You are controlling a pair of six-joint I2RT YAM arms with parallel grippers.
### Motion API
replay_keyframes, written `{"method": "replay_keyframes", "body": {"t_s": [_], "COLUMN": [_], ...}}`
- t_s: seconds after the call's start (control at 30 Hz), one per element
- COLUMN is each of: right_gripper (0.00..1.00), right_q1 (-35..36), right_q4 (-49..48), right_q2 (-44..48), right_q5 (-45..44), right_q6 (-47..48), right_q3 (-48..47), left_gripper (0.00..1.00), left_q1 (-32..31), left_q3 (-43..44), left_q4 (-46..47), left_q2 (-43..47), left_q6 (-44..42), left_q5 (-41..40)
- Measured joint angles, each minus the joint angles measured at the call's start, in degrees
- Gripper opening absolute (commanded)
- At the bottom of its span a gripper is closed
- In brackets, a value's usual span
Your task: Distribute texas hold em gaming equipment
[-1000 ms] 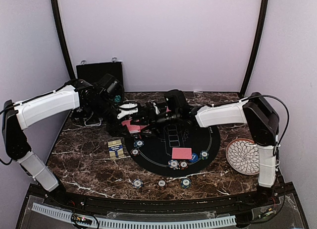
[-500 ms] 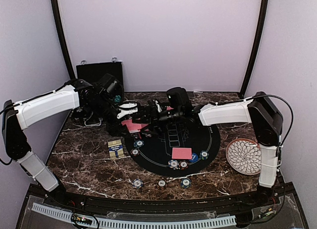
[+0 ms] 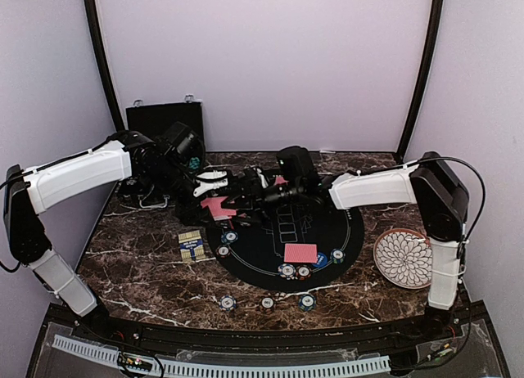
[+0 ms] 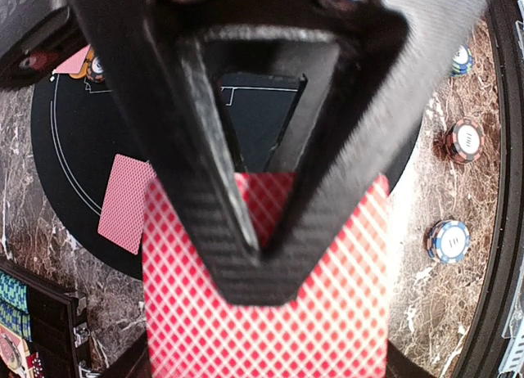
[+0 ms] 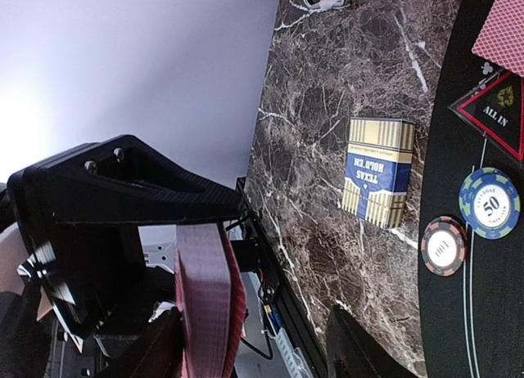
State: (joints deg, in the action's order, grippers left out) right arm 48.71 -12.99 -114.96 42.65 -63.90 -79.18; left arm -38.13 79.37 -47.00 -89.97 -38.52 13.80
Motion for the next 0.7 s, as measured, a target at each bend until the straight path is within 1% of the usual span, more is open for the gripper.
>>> {"method": "replay_keyframes", "body": {"t_s": [0.17,0.43,0.53,0.7], "right_gripper": [0.43,0.3,0.27,0.27], "right_q1": [-1.1,-1.8,-1.9,-1.9], "right_q4": [-0.1,0.2,-0.6,-3.5], "right_q2": [1.8,4.4,5.5,6.9], "right_q5": [0.6,0.9,1.0,1.2], "right_q6": [0.3,0.0,-0.8,-3.0], "right_q3": [1.6,3.2,3.9,5.4], "left_gripper": [0.0,0.0,0.0,0.0], "left_q1": [0.0,0.0,0.0,0.0], "left_q3": [0.0,0.0,0.0,0.0], "left_q4": [-0.2,-0.2,-0.2,-0.2], "left_q2": [0.0,0.0,0.0,0.0], "left_q6": [0.0,0.0,0.0,0.0], "left_q5": [-0.2,-0.2,-0.2,-0.2]}}
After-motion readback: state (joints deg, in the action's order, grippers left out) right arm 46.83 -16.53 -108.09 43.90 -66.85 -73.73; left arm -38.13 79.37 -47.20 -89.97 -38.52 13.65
